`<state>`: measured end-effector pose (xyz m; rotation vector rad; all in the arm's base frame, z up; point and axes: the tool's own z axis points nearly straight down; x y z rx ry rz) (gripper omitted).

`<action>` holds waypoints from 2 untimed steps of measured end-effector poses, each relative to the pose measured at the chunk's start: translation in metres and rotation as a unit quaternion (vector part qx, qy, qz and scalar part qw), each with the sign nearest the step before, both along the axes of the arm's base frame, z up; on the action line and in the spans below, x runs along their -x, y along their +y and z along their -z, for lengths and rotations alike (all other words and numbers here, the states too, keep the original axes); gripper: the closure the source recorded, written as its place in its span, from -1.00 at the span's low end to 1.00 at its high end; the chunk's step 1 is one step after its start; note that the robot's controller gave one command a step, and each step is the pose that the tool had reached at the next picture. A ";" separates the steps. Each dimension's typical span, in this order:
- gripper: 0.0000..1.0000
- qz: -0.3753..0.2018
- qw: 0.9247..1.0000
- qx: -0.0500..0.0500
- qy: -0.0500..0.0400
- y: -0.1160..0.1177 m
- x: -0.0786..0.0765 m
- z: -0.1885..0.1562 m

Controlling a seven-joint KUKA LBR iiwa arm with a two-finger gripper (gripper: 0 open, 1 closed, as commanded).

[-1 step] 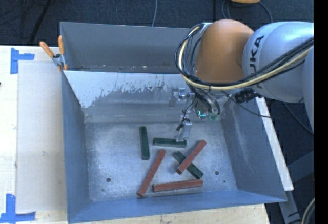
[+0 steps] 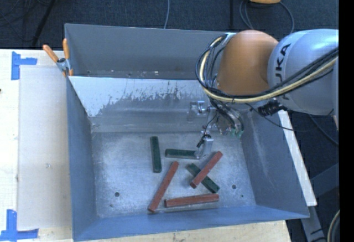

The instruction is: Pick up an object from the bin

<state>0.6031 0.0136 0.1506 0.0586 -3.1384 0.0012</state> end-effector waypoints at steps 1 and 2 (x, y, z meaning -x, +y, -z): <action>-1.00 0.061 0.998 -0.001 -0.001 0.007 -0.005 0.007; -1.00 0.111 0.994 0.000 -0.001 0.000 0.009 -0.003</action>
Offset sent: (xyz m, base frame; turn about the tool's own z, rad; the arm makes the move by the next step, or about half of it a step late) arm 0.0052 0.0066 -0.0067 0.1233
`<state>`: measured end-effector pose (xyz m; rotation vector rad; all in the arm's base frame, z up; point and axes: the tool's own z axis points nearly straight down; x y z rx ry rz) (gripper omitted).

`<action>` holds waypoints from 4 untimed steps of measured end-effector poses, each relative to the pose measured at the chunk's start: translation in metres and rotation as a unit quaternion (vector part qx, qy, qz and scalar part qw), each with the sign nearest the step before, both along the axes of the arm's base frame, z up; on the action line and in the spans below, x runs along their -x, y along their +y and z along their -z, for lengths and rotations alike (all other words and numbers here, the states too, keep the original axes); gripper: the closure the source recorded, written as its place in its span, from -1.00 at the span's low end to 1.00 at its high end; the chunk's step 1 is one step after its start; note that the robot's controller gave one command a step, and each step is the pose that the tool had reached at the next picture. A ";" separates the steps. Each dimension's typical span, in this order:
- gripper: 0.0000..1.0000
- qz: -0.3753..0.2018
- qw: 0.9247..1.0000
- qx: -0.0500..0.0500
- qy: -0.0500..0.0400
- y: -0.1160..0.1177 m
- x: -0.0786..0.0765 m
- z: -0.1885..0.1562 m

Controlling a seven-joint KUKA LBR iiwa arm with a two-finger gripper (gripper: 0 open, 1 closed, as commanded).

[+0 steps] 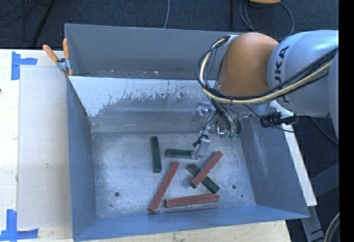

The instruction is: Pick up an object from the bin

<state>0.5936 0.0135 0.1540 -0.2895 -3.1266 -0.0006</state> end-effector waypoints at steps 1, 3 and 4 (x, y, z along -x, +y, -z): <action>-1.00 0.015 1.000 0.000 0.003 0.005 -0.006 0.089; 1.00 0.015 1.000 0.000 -0.002 0.005 -0.007 0.088; 1.00 0.015 1.000 0.000 -0.003 0.005 -0.009 0.035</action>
Offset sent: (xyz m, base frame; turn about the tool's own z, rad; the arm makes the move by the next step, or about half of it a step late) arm 0.0077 0.0048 -0.0840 0.0322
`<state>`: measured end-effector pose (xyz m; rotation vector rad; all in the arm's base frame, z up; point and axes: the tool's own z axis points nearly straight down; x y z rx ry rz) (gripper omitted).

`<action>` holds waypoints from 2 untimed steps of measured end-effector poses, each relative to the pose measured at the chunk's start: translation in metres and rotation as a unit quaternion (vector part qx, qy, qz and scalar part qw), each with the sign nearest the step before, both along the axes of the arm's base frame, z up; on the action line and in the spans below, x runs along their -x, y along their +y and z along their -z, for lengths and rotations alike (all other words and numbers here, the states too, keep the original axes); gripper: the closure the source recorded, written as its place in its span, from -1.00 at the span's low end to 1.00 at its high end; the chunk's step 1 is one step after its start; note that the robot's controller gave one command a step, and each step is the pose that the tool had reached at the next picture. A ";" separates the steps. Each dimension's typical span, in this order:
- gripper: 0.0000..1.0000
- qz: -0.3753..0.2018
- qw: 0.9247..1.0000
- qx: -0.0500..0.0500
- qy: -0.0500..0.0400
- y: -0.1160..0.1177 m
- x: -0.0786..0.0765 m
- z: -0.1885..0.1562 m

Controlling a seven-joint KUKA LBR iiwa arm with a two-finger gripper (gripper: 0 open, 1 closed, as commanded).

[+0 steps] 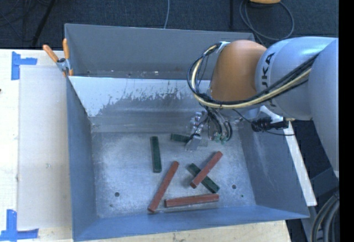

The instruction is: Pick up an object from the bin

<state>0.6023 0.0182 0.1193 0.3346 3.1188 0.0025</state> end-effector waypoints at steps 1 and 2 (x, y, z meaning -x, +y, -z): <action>1.00 0.000 1.000 0.000 0.001 0.000 -0.001 -0.027; 1.00 -0.001 1.000 0.000 0.002 0.000 -0.001 -0.034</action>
Offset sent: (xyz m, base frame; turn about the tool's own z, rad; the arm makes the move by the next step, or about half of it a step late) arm 0.0001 0.0000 0.0258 0.0000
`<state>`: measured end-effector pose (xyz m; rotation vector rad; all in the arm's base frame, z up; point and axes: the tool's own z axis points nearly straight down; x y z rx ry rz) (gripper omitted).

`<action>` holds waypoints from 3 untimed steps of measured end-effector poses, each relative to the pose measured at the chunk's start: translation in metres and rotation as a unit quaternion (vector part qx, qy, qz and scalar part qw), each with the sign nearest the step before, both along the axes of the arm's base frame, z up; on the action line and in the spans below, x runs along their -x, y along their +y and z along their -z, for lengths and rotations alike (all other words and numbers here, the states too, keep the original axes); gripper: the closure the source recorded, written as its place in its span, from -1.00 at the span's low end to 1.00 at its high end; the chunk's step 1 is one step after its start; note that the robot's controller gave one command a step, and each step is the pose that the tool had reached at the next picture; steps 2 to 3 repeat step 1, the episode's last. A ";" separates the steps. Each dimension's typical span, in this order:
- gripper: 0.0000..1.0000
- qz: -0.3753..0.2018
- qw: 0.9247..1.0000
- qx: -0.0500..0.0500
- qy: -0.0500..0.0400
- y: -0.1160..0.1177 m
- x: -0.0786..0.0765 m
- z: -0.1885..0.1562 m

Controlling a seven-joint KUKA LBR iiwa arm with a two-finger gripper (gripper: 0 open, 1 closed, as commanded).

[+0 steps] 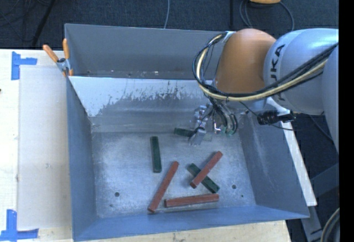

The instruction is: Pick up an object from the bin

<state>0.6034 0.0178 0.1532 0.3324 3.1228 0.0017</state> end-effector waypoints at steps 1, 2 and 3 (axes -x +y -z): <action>1.00 0.000 1.000 0.000 0.000 0.000 0.000 -0.004; 1.00 0.000 1.000 0.000 0.000 0.000 0.000 -0.004; 1.00 0.000 1.000 0.000 0.000 0.000 0.000 -0.004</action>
Offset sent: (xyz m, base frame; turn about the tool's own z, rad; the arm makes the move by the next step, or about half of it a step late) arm -0.0001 0.0000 0.0044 0.0000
